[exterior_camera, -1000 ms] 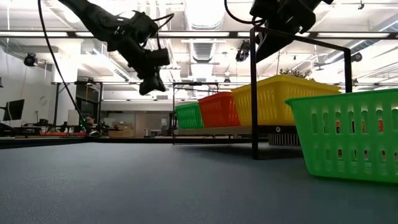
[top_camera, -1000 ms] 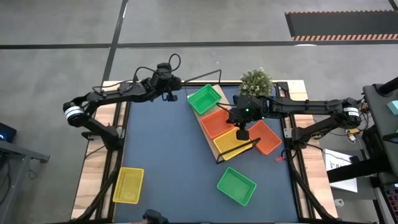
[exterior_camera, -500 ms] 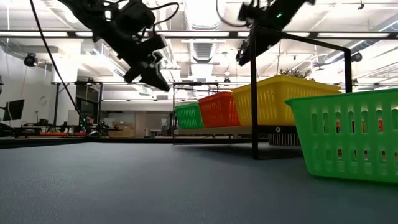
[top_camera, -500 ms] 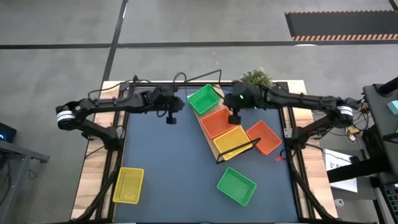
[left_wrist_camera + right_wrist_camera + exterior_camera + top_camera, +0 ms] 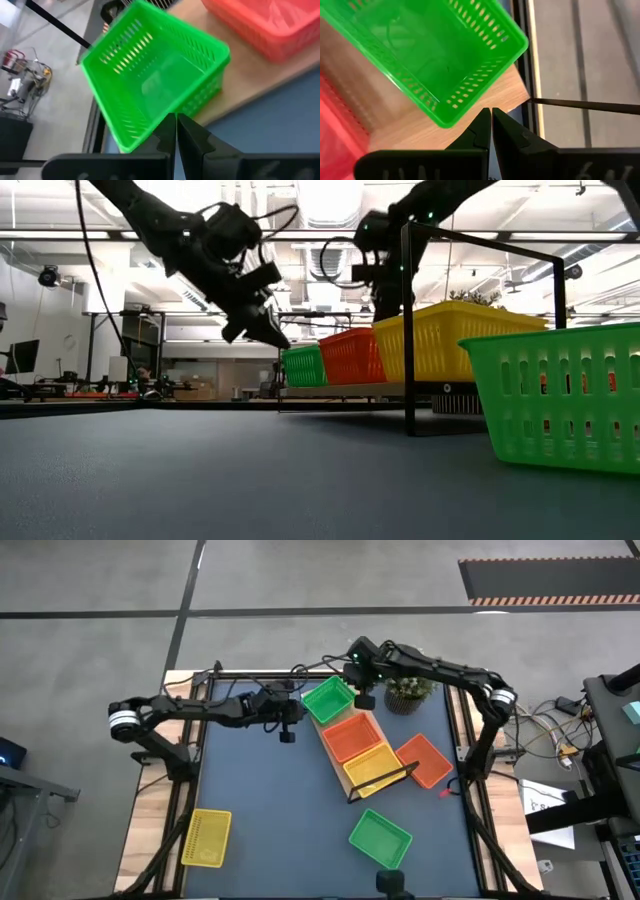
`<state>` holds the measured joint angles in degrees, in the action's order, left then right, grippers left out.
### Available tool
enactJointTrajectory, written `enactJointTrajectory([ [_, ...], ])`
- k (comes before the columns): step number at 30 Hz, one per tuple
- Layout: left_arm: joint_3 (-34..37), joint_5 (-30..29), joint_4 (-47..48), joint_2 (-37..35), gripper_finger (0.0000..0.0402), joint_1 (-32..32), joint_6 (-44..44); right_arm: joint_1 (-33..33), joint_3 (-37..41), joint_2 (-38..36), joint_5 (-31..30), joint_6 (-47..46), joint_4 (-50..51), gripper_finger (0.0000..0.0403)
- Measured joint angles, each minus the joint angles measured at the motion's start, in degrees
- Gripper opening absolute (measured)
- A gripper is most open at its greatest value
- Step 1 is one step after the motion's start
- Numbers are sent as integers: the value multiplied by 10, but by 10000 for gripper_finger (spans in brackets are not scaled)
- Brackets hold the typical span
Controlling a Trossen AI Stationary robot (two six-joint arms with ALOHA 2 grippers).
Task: Stack baskets on shelf by color
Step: Adjust the stacked bins on the shelf
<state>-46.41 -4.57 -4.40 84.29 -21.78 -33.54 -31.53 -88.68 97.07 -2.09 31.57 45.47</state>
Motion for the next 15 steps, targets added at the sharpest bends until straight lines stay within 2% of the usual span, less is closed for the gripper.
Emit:
enactJointTrajectory([
  [4,1,7,3,21,0,0,0,-12,-2,22,10,13,0,9],
  [10,-6,8,-43,61,0,0,1,-15,-2,43,11,15,-11,9],
  [15,-8,6,-45,69,0,-7,1,-15,-2,55,11,15,-5,9],
])
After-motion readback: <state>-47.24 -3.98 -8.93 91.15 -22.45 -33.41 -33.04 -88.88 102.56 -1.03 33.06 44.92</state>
